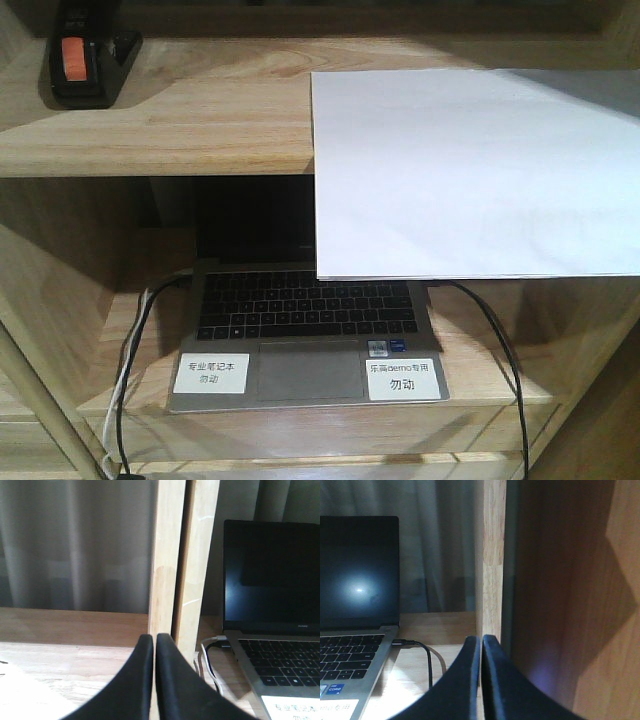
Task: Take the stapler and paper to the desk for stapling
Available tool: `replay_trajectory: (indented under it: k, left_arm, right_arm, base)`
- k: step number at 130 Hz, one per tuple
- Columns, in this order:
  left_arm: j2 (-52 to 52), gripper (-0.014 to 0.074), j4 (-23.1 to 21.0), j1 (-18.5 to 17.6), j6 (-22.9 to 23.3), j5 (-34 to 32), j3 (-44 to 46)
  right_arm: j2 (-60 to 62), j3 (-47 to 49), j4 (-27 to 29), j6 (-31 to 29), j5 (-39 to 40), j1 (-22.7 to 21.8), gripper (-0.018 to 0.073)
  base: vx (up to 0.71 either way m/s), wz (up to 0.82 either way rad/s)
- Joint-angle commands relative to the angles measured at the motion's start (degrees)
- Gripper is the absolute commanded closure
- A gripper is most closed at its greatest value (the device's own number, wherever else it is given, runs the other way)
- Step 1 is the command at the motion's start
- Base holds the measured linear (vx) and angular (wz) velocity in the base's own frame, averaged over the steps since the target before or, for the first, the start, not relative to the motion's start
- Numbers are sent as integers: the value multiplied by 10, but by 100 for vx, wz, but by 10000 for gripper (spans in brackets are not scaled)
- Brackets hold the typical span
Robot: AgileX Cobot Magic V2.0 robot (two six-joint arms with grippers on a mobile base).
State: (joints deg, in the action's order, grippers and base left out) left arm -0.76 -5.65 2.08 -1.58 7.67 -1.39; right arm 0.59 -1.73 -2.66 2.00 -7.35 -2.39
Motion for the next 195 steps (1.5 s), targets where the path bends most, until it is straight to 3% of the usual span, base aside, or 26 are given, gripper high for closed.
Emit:
replay_trajectory:
  k: [1, 42, 82, 97, 121, 149, 177, 195]
  left_arm:
    - [-8, 603, -4, 2, 5, -42, -5]
    - [-8, 603, -6, 2, 6, -88, -5]
    - [-8, 603, -20, 2, 6, -339, 17]
    - [-8, 603, -19, 2, 6, -352, 83]
    - [23, 603, -19, 2, 6, -283, 256]
    - [112, 603, -18, 2, 3, -95, 505]
    - [240, 593, -14, 2, -1, 87, 670]
    - [296, 577, -15, 2, -1, 134, 697]
  right_arm:
    - [5, 0, -4, -4, 42, -4, 565]
    - [5, 0, -5, -4, 56, -4, 565]
    - [5, 17, -5, -20, 243, -4, 565]
    - [5, 79, -5, -26, 252, -4, 565]
    - [-19, 226, 8, -29, 239, -4, 565]
    - [-117, 431, 27, -11, 163, -4, 565]
    - [-243, 617, 27, 13, -27, -4, 565]
    - [-300, 662, 27, 9, -124, -4, 561]
  base:
    - [0, 0]
    - [0, 0]
    - [0, 0]
    - [0, 0]
    - [0, 0]
    - [0, 0]
    - [0, 0]
    - [0, 0]
